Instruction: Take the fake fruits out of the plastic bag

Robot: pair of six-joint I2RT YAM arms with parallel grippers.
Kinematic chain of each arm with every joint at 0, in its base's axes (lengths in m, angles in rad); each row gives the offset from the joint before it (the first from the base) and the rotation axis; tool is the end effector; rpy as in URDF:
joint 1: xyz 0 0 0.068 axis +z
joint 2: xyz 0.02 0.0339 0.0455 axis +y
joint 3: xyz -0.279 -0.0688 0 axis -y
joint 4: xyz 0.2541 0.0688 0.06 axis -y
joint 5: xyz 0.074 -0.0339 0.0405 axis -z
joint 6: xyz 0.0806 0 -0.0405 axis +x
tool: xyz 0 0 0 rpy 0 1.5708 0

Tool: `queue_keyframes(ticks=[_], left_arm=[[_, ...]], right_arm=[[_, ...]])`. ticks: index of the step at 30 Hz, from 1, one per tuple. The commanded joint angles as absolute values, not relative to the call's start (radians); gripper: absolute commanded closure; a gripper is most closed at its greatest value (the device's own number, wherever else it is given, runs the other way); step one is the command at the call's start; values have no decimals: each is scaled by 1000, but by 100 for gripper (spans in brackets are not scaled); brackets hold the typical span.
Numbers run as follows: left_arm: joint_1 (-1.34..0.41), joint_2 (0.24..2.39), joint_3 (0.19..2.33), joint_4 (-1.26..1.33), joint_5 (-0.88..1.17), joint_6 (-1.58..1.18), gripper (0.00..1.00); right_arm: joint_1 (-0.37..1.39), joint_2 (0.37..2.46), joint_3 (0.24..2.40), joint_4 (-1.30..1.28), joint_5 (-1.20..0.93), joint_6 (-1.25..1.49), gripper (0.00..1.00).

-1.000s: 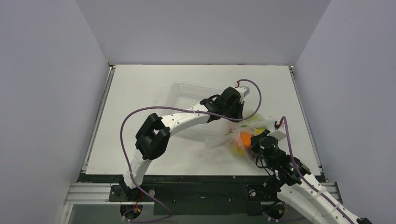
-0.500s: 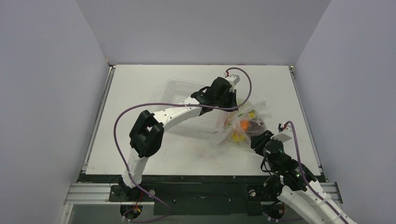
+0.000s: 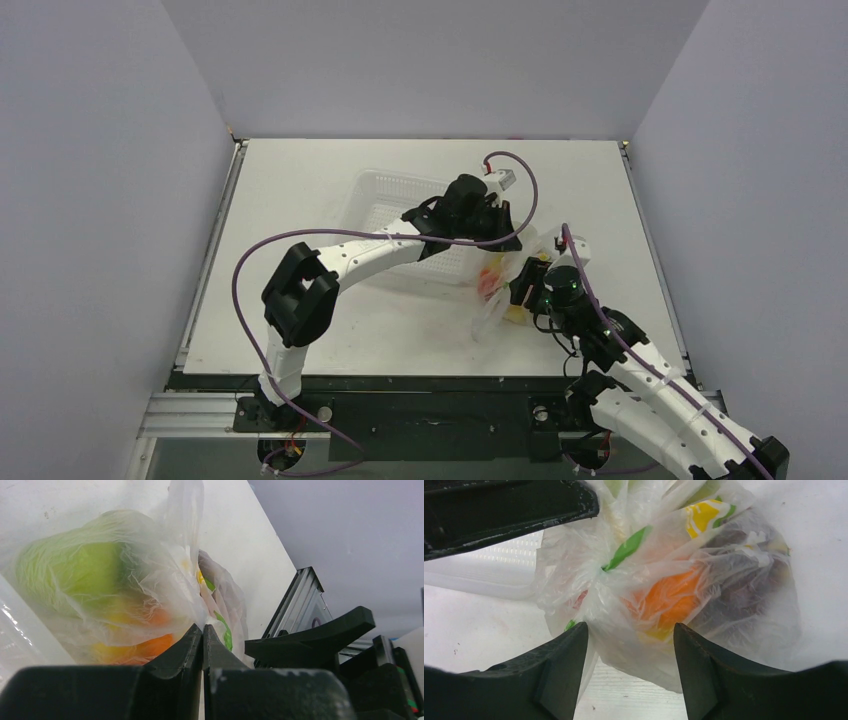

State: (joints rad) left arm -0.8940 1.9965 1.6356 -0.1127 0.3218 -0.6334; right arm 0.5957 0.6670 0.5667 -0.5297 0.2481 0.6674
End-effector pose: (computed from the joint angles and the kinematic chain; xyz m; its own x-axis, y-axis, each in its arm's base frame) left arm 0.3108 -0.4276 0.2654 -0.7723 0.0648 -0.6319 0.5691 0.5125 -0.6430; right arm 0.1622 0.0860 0.2307 -0.6180 0.3059 -0.7242 0.0036 0.9223 0.3865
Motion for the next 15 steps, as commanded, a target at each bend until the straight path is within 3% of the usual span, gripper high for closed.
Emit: queue_keyframes(ticks=[1,2,4,7,15], left_arm=[[-902,1933,1635,-30,367,-652,100],[-903,1933,1635,-33,367,-649,100],[-903,1931,1635,-48,356,-638,100],[-898,1917,1633,-77,281,-617,100],[-817,1909,1634,-84,211,-623,100]], right_arm=[[587,720,596,-427,218,648,43],[586,728,596,-424,219,651,46],[586,731,589,-420,239,667,62],[585,713,569,-456,325,729,97],[582,447,476,-565,423,852,100]])
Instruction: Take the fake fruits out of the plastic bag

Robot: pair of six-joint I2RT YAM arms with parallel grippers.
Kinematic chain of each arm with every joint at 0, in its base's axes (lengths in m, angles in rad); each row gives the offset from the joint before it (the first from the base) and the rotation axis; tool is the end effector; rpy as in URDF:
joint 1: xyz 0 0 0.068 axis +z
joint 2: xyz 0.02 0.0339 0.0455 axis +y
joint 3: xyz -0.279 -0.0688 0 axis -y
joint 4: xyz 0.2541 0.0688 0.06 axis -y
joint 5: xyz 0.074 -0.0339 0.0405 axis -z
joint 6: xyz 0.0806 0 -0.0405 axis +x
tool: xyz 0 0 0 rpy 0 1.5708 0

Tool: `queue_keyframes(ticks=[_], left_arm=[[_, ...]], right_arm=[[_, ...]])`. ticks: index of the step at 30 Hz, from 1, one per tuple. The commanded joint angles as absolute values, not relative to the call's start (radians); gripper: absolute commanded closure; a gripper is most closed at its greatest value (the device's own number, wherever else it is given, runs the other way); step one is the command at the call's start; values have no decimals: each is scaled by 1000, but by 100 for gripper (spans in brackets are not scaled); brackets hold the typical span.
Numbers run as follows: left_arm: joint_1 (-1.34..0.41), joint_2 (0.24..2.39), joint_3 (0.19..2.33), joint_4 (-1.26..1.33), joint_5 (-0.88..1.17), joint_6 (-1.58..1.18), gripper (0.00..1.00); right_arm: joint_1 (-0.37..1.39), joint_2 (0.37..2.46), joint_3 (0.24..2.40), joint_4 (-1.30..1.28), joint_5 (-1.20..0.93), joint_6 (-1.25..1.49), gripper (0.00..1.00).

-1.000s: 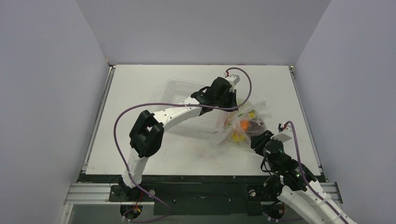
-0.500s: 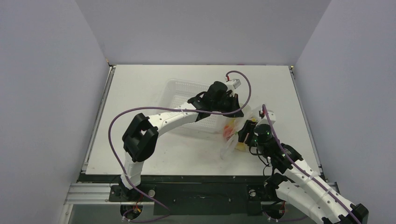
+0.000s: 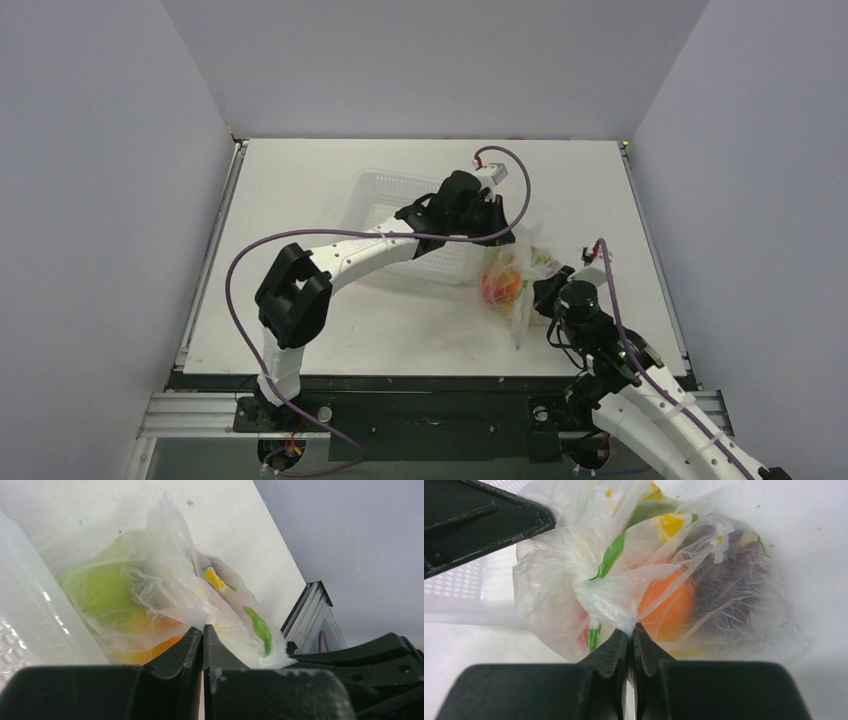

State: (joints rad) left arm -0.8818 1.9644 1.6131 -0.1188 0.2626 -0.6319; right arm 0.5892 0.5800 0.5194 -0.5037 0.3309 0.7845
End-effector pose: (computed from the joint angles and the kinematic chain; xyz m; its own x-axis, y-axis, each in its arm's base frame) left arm 0.3155 -0.4159 0.2713 -0.7596 0.0250 -0.6499 0.5501 0.5578 -0.6215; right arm 0.1566 0.0732 0.2306 -0.5247 0.4529 -0.7208 0.1037 0.8744 0.4740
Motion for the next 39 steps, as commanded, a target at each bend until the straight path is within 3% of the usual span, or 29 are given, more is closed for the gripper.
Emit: queue_keyframes(ticks=[1,5,12,14,16,18,22,24,34,36,39], left_arm=[[-808,1923,1649,-86,223,-627,100],[-775,1968,1693,-106,238,-620,100],[-768,1995,1717,-115,298,-611,100],[-775,1992,1716,-114,323,-609,100],[-788,1984,1711,-118,329,-602,100],[-804,1974,1705,-121,329,-596,100],[-818,1951,1678,-111,326,-600,100],[-824,1941,1664,-105,323,-600,100],[-836,1928,1658,-118,320,-596,100],[-842,1926,1655,-121,315,-593,100],[-847,1927,1653,-121,312,-594,100]], right_arm=[[582,389,470,-584,423,862,100],[585,271,433,-624,387,897,100],[586,241,439,-660,367,936,100],[587,272,478,-660,367,915,90],[586,315,531,-664,362,884,68],[586,356,582,-667,359,843,55],[586,419,645,-664,379,771,32],[585,463,665,-653,374,734,25],[588,704,738,-614,220,582,22],[588,742,747,-621,237,572,24],[587,790,753,-636,289,590,36]])
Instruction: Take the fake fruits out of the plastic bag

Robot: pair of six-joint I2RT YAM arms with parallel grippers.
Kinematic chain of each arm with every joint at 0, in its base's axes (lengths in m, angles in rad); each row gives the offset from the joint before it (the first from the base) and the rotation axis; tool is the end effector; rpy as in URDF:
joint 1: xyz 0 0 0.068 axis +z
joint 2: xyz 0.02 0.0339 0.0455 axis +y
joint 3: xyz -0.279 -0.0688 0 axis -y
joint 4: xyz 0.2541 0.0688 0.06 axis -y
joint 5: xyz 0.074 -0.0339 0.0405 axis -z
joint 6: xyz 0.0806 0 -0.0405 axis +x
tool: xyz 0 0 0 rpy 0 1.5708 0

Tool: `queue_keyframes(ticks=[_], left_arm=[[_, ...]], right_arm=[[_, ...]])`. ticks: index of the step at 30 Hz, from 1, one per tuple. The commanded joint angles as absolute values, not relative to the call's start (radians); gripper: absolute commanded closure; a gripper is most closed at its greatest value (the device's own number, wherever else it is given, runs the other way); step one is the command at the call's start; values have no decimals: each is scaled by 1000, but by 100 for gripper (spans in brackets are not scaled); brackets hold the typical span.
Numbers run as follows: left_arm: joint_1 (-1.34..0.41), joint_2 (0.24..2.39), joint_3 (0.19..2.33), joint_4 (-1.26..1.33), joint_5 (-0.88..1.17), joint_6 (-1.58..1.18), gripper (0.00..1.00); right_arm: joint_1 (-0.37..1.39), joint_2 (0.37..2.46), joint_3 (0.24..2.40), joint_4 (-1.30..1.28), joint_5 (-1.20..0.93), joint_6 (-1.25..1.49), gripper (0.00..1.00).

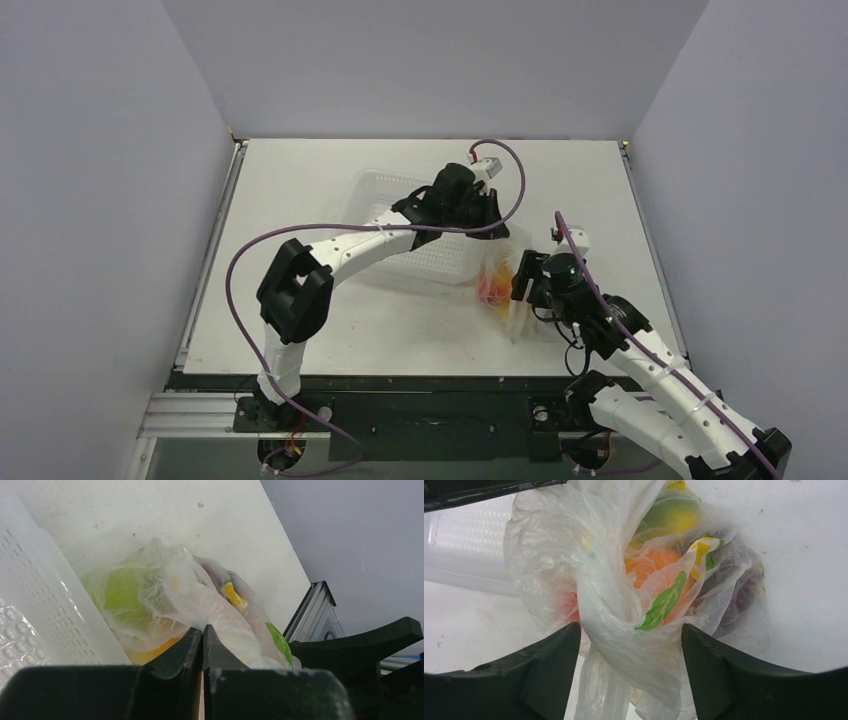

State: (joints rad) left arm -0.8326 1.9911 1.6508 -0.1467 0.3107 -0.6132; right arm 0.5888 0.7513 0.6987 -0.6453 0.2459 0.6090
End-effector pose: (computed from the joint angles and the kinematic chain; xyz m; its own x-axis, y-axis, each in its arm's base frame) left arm 0.3362 -0.4061 0.2694 -0.7675 0.0294 -0.6404 0.5434 0.5598 -0.6256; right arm 0.1686 0.0890 0.2527 -0.6577 0.2279 -0.7179 -0.0089 0.9507 0.3100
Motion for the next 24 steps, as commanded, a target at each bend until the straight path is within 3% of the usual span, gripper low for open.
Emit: queue_keyframes(ticks=[1,5,10,17,24], left_arm=[[-847,1928,1655,-126,312,-593,100],[-847,1926,1668,-161,283,-579,100],[-830,1919,1656,-162,238,-586,100],[-799,1934,1639,-145,231,-598,100],[-791,1943,1662,-168,271,-602,100]], right_arm=[[586,794,751,-639,330,597,38],[586,762,729,-649,440,672,77],[583,566,686,-659,532,753,100],[580,220,598,-694,586,892,100],[580,247,580,-706,561,841,100]])
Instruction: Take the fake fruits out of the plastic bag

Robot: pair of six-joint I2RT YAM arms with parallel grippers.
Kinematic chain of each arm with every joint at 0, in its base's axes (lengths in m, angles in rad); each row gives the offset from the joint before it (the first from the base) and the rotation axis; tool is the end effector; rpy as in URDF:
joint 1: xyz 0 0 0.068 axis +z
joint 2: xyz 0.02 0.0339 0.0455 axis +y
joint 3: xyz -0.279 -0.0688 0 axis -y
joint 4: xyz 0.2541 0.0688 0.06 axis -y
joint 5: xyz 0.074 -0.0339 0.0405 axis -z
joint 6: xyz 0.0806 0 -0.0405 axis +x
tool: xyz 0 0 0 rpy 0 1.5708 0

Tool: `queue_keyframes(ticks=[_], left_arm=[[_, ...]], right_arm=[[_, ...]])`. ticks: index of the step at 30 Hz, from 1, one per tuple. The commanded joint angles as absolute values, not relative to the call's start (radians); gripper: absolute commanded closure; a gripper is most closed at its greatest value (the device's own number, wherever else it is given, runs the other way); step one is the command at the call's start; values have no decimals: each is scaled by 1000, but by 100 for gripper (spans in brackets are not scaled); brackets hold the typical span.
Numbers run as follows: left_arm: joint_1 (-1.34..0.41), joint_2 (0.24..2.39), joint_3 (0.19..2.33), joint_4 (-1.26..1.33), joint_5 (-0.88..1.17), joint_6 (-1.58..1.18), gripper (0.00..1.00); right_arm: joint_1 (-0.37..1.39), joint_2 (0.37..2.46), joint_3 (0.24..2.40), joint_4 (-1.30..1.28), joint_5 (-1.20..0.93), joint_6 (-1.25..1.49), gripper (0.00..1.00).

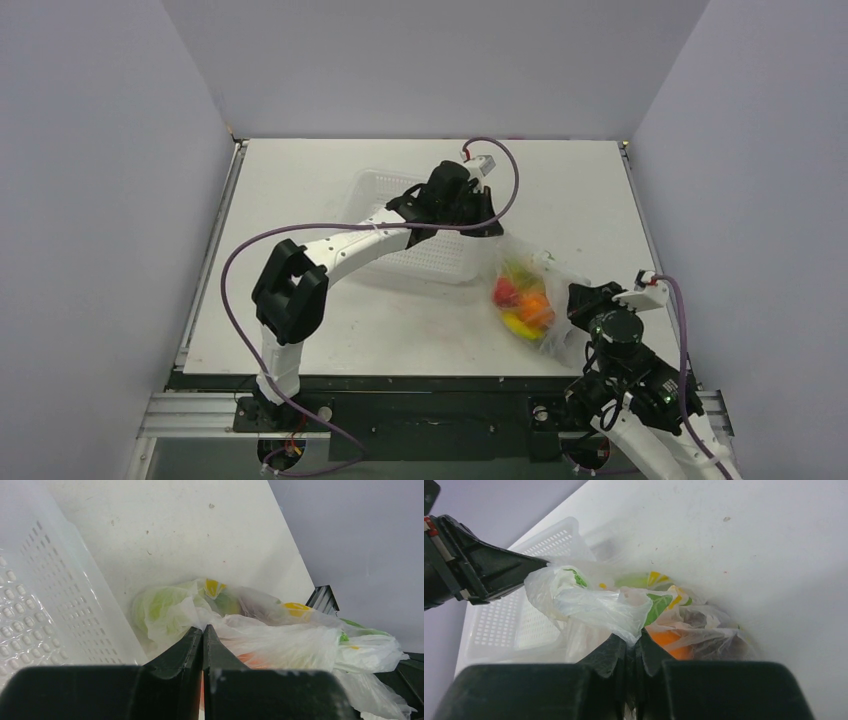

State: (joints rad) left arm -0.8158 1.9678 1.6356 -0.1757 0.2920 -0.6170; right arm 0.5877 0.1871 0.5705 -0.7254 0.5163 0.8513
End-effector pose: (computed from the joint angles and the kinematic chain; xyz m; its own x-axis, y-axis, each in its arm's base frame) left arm 0.3393 -0.3944 0.2711 -0.7751 0.0152 -0.6317 0.5166 0.5908 -0.6197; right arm 0.1010 0.0195 0.2678 -0.2555 0.6158 -0.7454 0.1472 0.7867 0.5995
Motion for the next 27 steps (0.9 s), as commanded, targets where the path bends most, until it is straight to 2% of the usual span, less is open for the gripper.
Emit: queue_keyframes(ticks=[1,6,14,18,22,27], left_arm=[[-791,1946,1667,-177,273,-599,100],[-792,1911,1682,-242,266,-573,99],[-830,1757,1617,-266,150,-438,66],[-863,1692,1545,-199,144,-378,56],[-922,1729,1556,-165,185,-328,54],[-969,1883,1739,-298,163,-275,54]], right_arm=[[580,285,587,-706,550,839,100],[580,389,615,-702,535,812,100],[580,384,585,-675,498,813,100],[580,389,587,-671,481,805,100],[580,385,589,-667,462,795,100],[581,380,596,-664,453,780,100]])
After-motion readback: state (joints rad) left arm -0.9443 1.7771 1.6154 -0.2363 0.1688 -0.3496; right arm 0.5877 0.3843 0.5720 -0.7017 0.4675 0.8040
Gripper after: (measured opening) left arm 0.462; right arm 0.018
